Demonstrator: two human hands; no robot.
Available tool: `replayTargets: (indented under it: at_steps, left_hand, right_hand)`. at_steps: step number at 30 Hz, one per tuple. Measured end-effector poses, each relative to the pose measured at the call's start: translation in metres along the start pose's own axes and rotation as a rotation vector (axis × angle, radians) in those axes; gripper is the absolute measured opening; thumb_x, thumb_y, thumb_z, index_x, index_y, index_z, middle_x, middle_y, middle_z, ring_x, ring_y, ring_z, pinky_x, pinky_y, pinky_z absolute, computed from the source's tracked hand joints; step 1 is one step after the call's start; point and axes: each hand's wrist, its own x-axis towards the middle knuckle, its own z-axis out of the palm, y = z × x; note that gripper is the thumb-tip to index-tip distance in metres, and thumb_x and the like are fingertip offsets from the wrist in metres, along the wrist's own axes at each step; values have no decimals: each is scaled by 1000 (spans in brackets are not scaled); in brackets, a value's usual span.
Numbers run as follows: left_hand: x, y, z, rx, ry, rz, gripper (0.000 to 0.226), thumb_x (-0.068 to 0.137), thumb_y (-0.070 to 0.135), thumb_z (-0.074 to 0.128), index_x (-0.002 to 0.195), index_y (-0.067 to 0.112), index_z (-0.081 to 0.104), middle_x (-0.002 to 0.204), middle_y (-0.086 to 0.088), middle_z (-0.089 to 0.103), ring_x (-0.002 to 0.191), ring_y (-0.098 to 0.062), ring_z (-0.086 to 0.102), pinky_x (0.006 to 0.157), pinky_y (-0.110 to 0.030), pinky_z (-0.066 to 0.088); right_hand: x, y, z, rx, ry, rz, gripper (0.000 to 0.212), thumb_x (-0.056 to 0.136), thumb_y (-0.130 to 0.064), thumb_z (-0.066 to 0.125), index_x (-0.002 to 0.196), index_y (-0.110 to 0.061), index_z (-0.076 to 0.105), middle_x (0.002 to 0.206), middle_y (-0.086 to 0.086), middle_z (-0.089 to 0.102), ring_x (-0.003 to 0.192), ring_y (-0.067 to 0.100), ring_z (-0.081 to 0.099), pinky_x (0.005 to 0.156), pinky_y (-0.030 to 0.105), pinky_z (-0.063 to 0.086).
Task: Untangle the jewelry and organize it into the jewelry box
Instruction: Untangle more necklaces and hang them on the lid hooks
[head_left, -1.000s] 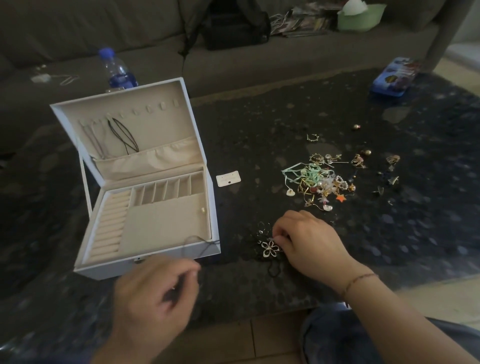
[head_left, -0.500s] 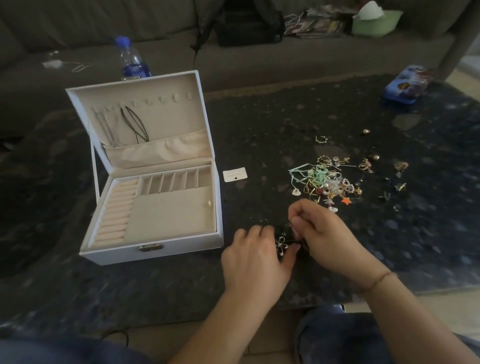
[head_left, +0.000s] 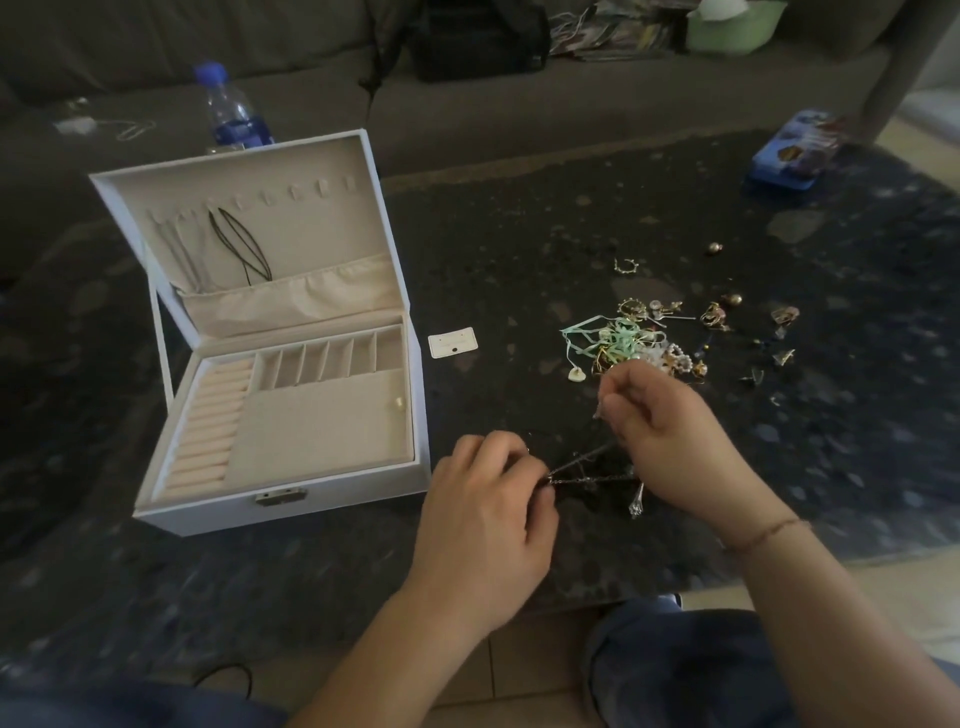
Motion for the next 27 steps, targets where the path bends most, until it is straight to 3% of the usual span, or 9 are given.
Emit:
replayTargets:
  at_steps: [4, 6, 8, 12, 18, 23, 27]
  left_hand:
    - [-2, -6, -10, -191, -79, -106, 22, 98, 31, 48, 105, 24, 68, 95, 14, 62, 87, -5, 59, 76, -26, 53]
    - [-2, -9, -14, -306, -85, -194, 23, 99, 24, 54, 116, 25, 69, 97, 15, 67, 90, -2, 63, 79, -16, 52]
    - [-2, -11, -17, -374, -98, -246, 27, 99, 21, 56, 122, 27, 67, 94, 18, 68, 89, 3, 64, 76, -5, 45]
    - [0, -13, -18, -365, -97, -258, 29, 99, 23, 58, 127, 31, 61, 94, 18, 67, 87, 5, 62, 73, -2, 42]
    - [-1, -19, -21, -294, -149, -250, 32, 99, 23, 56, 128, 37, 51, 90, 21, 66, 93, 12, 57, 76, 3, 39]
    - [-8, -23, -32, -298, -111, -260, 25, 100, 19, 54, 119, 35, 53, 81, 18, 61, 87, 7, 58, 70, -2, 41]
    - [-12, -27, -44, -259, -27, -260, 13, 96, 24, 60, 106, 30, 66, 76, 21, 61, 73, 1, 62, 61, -6, 42]
  right_hand:
    - [-1, -6, 5, 308, -7, 137, 11, 98, -3, 51, 94, -10, 60, 56, -8, 51, 47, 10, 46, 46, 24, 43]
    - [0, -5, 4, 426, 29, 204, 12, 98, -4, 52, 100, -9, 63, 63, -2, 55, 50, 14, 46, 48, 26, 43]
    - [1, -2, 3, 451, 59, 224, 17, 96, -1, 53, 102, -12, 65, 75, 2, 62, 53, 16, 49, 51, 24, 44]
    - [1, 2, -1, 442, -22, 211, 34, 92, 13, 47, 105, -12, 66, 92, 8, 64, 59, 17, 51, 56, 25, 46]
    - [-4, -6, -7, 769, -189, 139, 34, 92, 13, 40, 115, -2, 59, 78, 7, 56, 51, 13, 36, 51, 27, 24]
    - [0, -6, -20, 971, -67, 136, 31, 87, 6, 45, 107, -10, 62, 77, 4, 57, 48, 10, 33, 46, 21, 25]
    - [2, 0, -30, 754, 109, 215, 28, 92, 9, 47, 105, -10, 64, 74, 2, 60, 46, 10, 37, 44, 19, 29]
